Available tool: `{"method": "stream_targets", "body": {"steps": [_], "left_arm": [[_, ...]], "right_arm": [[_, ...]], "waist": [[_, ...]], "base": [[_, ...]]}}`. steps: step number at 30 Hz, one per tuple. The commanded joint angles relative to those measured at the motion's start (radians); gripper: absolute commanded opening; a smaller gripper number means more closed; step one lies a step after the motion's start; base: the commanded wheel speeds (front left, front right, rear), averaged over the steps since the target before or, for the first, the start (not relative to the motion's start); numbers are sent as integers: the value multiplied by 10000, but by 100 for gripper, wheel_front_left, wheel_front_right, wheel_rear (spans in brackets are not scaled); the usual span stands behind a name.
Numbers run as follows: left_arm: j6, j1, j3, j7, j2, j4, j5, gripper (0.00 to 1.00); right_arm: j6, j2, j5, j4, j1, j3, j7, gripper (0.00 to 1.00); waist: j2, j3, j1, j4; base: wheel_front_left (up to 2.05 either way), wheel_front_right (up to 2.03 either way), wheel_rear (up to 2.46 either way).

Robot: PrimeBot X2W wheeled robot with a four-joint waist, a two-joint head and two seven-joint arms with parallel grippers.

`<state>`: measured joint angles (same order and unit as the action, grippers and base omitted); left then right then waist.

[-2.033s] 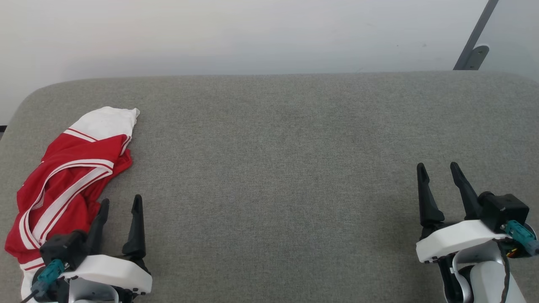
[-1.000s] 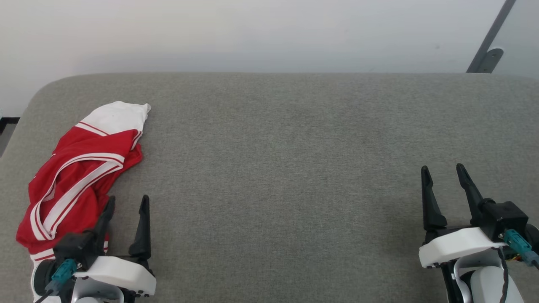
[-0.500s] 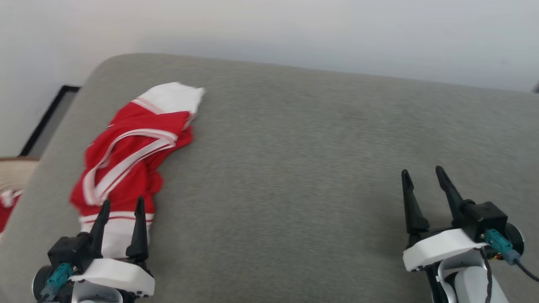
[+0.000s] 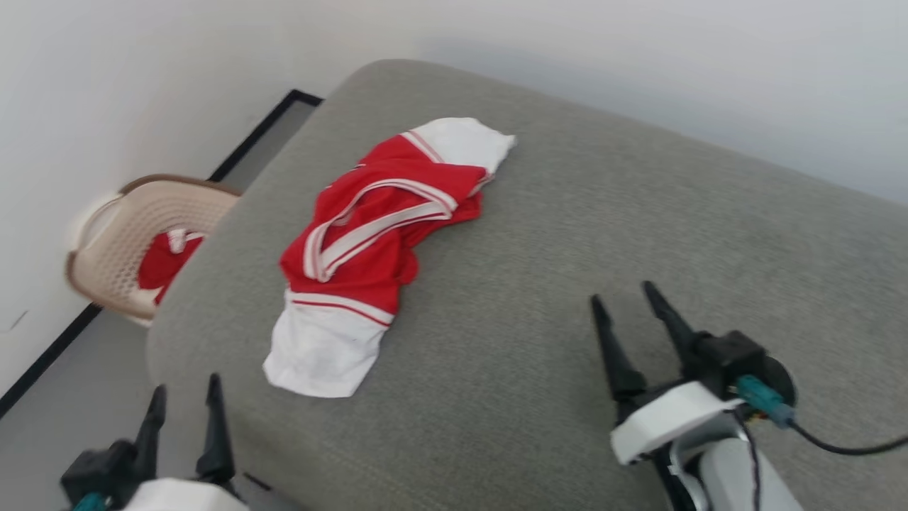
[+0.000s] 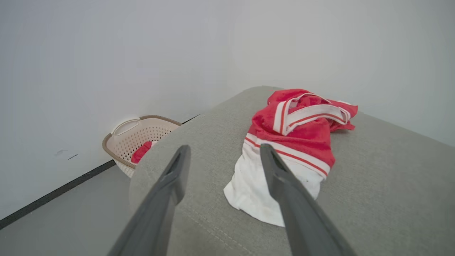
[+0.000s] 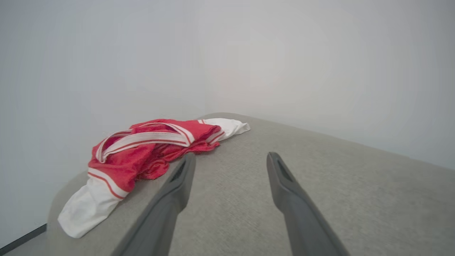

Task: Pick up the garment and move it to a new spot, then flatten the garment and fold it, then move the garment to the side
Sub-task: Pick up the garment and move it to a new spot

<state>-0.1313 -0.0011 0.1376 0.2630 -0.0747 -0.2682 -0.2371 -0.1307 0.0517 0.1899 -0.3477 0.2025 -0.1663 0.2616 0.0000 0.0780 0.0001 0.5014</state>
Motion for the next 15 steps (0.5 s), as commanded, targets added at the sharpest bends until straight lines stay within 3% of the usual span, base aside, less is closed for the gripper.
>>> {"method": "stream_targets", "body": {"steps": [1, 6, 10, 15], "left_arm": [[13, 285, 233, 24, 35, 168, -75, 100], [13, 604, 569, 24, 172, 461, -157, 100], [12, 480, 284, 24, 208, 398, -78, 100], [15, 126, -116, 24, -258, 424, -194, 100]], "right_arm": [[-1, -4, 105, -115, 276, -390, 52, 100], [-1, 20, 210, -343, 568, -815, 53, 100], [-1, 0, 219, -408, 459, -734, 53, 100], [-1, 0, 261, -287, 398, -815, 53, 100]], "waist": [[0, 90, -1, 390], [0, 222, -1, 431], [0, 195, -1, 361], [0, 325, -1, -479]], "base": [[0, 0, 0], [0, 0, 0], [0, 0, 0], [0, 0, 0]]}}
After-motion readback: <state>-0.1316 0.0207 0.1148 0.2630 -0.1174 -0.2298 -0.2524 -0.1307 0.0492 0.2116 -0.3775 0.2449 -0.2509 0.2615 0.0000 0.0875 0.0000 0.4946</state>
